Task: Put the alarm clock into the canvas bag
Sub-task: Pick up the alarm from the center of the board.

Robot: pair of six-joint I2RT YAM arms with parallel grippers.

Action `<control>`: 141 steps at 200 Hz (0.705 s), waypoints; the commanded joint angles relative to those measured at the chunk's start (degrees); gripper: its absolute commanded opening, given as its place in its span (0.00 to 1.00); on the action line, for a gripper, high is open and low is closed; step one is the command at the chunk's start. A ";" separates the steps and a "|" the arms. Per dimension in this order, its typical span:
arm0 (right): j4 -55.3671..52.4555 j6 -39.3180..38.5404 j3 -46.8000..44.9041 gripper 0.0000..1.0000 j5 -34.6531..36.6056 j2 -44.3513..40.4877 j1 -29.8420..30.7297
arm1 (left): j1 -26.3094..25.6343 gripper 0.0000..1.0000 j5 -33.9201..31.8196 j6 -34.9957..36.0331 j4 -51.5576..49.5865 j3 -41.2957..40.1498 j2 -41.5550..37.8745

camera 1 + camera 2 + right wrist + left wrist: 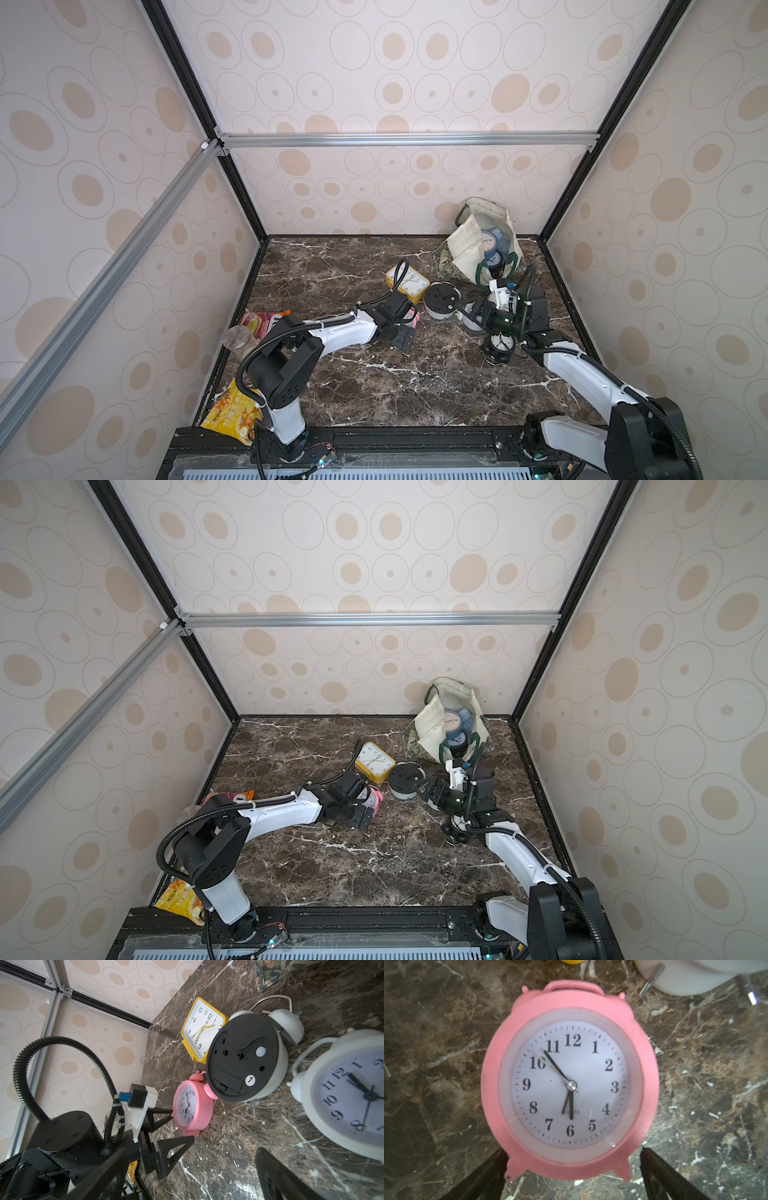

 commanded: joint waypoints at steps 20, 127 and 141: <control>1.47 0.60 0.31 0.97 -0.79 0.55 0.34 | 0.38 0.96 -0.71 0.54 0.16 0.57 1.72; 2.20 -0.10 -0.79 1.00 -2.01 2.40 0.60 | 0.54 0.74 0.52 0.55 0.78 2.59 4.51; 2.29 -0.10 -0.79 1.00 -2.31 2.97 0.69 | 0.53 0.71 0.75 0.53 0.89 2.42 3.98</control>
